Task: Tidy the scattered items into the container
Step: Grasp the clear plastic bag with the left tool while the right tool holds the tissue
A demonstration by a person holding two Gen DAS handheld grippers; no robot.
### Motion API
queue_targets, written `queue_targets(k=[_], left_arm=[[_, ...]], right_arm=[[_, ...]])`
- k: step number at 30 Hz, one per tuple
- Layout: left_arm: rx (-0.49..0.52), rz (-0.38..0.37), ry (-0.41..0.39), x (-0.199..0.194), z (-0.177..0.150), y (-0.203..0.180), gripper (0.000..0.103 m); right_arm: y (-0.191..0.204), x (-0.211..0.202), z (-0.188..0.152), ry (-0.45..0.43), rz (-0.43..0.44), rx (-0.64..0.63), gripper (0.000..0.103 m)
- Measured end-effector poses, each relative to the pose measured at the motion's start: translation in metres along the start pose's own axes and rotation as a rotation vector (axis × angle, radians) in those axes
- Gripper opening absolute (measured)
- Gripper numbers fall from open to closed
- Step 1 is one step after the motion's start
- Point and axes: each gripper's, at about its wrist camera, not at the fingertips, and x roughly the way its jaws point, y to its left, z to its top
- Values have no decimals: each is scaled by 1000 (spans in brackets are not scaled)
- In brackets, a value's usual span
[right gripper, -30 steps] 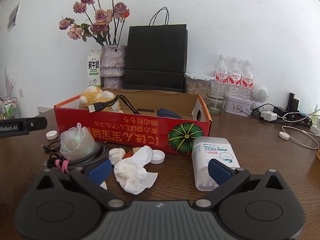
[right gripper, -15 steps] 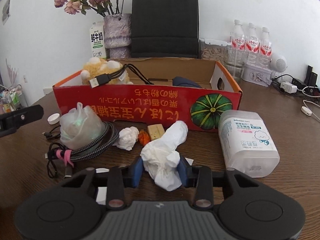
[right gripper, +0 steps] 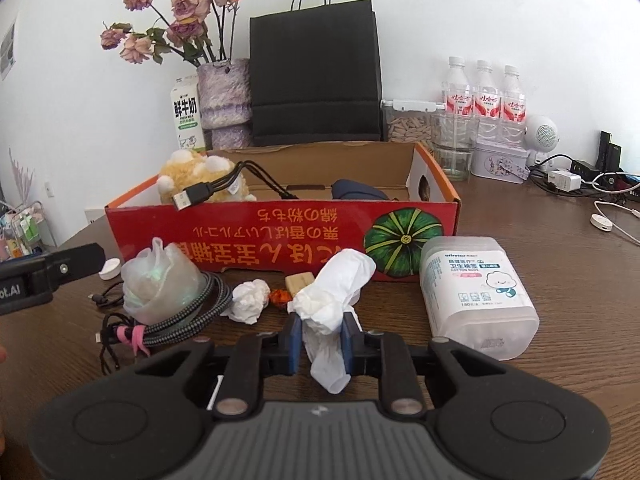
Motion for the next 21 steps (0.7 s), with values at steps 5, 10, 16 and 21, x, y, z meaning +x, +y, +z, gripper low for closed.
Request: queue_targets(k=[5, 10, 16, 21], left_arm=[[54, -12, 18, 10, 0, -23, 103], [71, -18, 52, 22, -1, -34, 103], [76, -13, 69, 28, -2, -37, 103], [68, -35, 81, 31, -3, -36, 95]], right_arm=[[3, -5, 0, -33, -23, -18, 19], [1, -6, 1, -47, -23, -11, 19], [2, -7, 1, -59, -16, -16, 19], [4, -8, 0, -60, -8, -21, 19]])
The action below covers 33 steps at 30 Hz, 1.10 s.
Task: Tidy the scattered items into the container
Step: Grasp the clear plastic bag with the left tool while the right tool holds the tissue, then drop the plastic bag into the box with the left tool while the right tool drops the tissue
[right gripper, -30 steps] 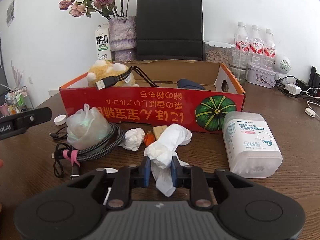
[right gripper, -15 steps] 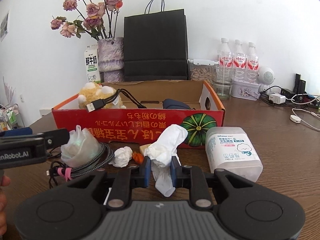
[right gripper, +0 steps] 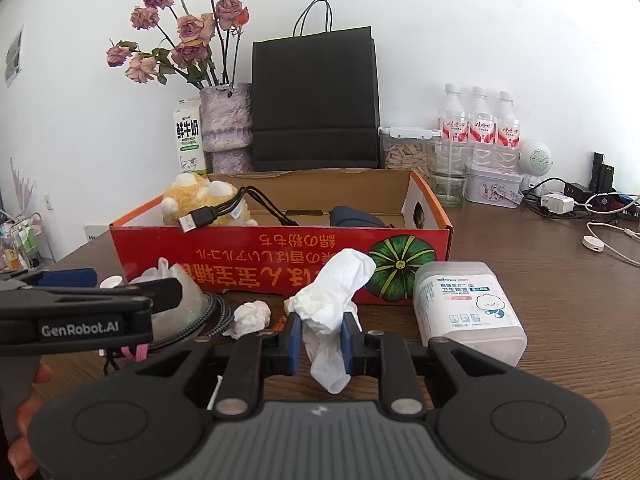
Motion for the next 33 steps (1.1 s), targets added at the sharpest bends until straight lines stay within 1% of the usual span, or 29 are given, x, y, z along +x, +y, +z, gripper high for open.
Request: queue_targets(k=[3, 4, 5, 6, 7, 8, 10, 11, 12, 15, 24, 33], left_arm=[[4, -9, 21, 2, -1, -1, 86], [-4, -15, 26, 2, -2, 0, 84], [-15, -25, 29, 2, -2, 1, 78], [-24, -35, 30, 2, -2, 3, 69], [-29, -41, 33, 2, -1, 4, 64], [-32, -45, 35, 2, -2, 4, 56], [-49, -56, 32, 1, -2, 6, 49], [-55, -61, 29, 1, -2, 7, 43], [-59, -64, 26, 0, -2, 7, 39], [-63, -65, 20, -1, -3, 7, 35], [-89, -87, 8, -5, -4, 12, 35], [-84, -83, -51, -16, -5, 12, 34]], right_arm=[[1, -1, 0, -5, -1, -5, 19], [1, -1, 0, -6, 0, -5, 19], [2, -1, 0, -6, -1, -6, 19], [2, -1, 0, -6, -1, -9, 19], [3, -1, 0, -7, -2, -12, 19], [3, -1, 0, -8, -2, -15, 19], [3, -1, 0, -8, -2, -18, 19], [3, -1, 0, -8, -2, -18, 19], [3, -1, 0, -7, -2, -17, 19], [4, -1, 0, -9, -2, -20, 19], [5, -4, 0, -29, 6, -27, 19], [5, -11, -2, -73, -9, -30, 19]])
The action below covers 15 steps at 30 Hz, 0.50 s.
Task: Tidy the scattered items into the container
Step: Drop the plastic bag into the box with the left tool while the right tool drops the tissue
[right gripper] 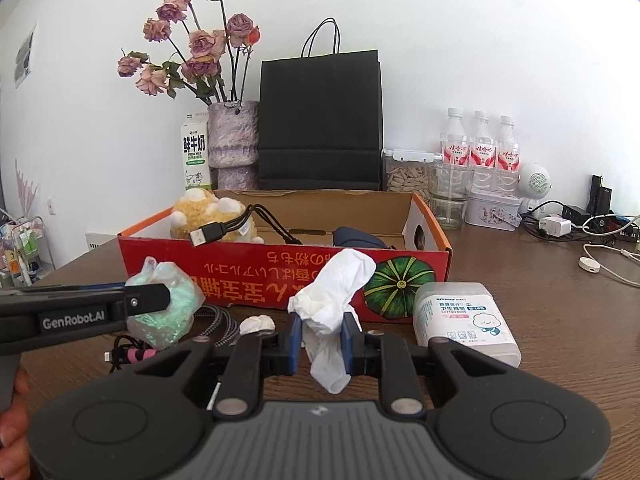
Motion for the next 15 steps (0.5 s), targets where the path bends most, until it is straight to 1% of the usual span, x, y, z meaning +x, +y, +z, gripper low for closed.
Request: queue_targets(k=[7, 11, 15], left_arm=[[-4, 26, -33, -7, 0, 1, 34], [-12, 23, -63, -14, 0, 3, 34], [-3, 10, -91, -22, 8, 1, 34]], right_arm=[[3, -7, -1, -40, -9, -20, 19], [2, -9, -1, -54, -15, -14, 19], [2, -11, 0, -77, -8, -20, 19]])
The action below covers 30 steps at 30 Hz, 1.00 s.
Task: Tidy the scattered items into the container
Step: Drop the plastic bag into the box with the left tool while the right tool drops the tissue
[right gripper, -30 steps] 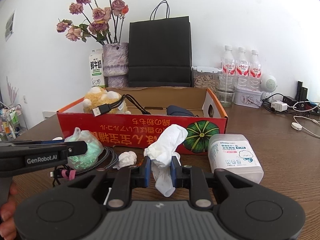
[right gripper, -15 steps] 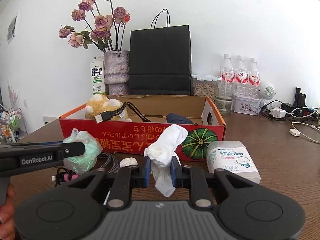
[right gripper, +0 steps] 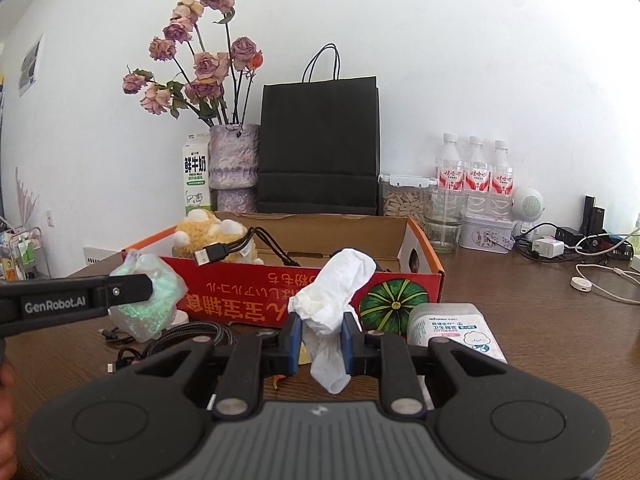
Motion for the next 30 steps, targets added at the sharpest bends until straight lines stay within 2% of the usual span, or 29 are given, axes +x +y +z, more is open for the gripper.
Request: queue_targets(k=[6, 12, 15, 20, 25, 30], left_arm=[[18, -23, -63, -4, 31, -11, 34], [43, -34, -117, 15, 59, -29, 34], [50, -34, -117, 34, 68, -36, 34], [50, -28, -74, 77, 69, -43, 34], [64, -16, 25, 124, 59, -38, 34], [86, 20, 73, 157, 57, -29, 35]], right_arm=[[-3, -2, 19, -68, 26, 41, 19], [-9, 17, 52, -129, 28, 63, 19], [-13, 37, 67, -135, 18, 69, 19], [-23, 81, 79, -108, 0, 102, 19], [-29, 118, 72, -51, -20, 100, 19], [-28, 140, 66, -24, -21, 81, 19]])
